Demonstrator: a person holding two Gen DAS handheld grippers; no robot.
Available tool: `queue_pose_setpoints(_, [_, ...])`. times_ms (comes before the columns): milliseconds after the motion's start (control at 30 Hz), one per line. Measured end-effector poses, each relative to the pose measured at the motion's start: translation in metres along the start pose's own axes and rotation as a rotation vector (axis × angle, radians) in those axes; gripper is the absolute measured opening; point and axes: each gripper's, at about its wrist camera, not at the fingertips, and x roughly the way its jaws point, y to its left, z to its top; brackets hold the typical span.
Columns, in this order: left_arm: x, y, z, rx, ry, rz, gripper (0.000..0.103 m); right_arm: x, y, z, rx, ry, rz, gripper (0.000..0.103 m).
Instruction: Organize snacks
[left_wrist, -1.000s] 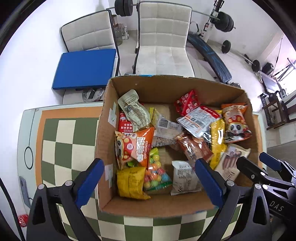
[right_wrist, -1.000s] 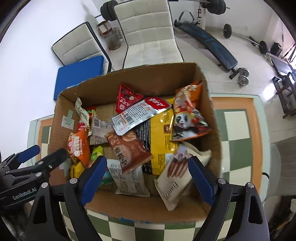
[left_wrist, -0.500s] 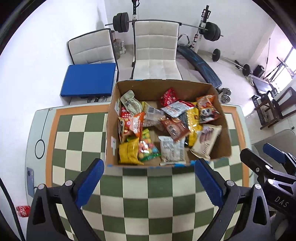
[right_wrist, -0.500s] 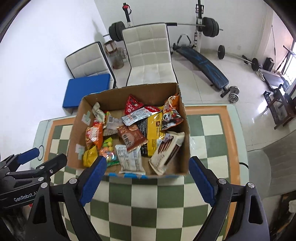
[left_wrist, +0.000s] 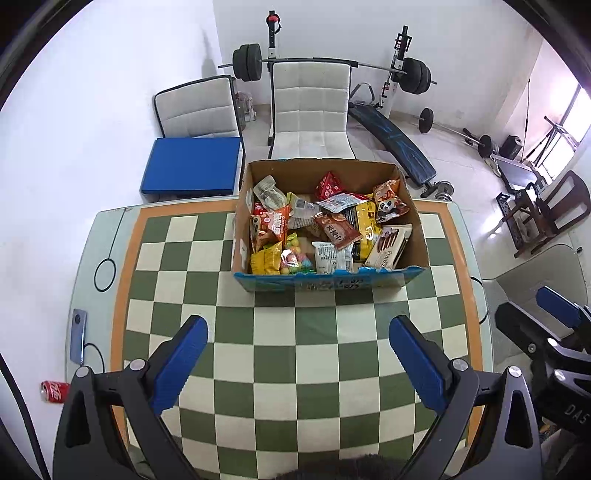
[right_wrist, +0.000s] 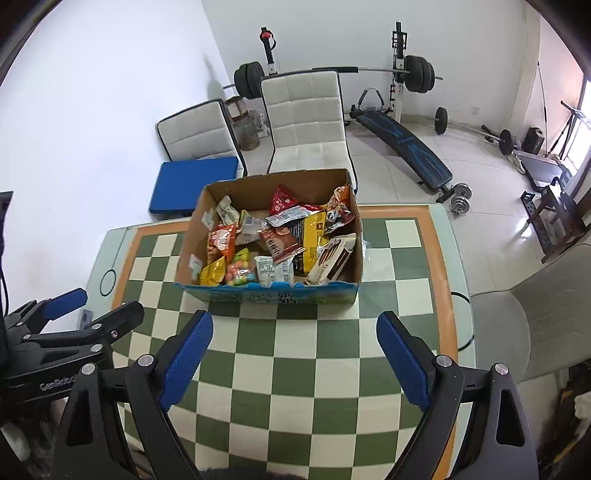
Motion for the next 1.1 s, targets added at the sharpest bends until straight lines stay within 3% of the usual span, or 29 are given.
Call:
queue_pose_setpoints(200, [-0.028, 0.008, -0.013, -0.052, -0.008, 0.004, 0.101, -0.041, 0.003, -0.019, 0.009, -0.024, 0.017, 0.092])
queue_pose_setpoints(500, [-0.061, 0.007, -0.019, -0.045, -0.055, -0.006, 0.101, -0.080, 0.007, -0.032, 0.012, -0.045, 0.012, 0.093])
queue_pose_setpoints(1100, [-0.043, 0.009, -0.006, -0.044, -0.125, 0.027, 0.101, -0.078, 0.004, -0.014, 0.015, -0.137, -0.086, 0.093])
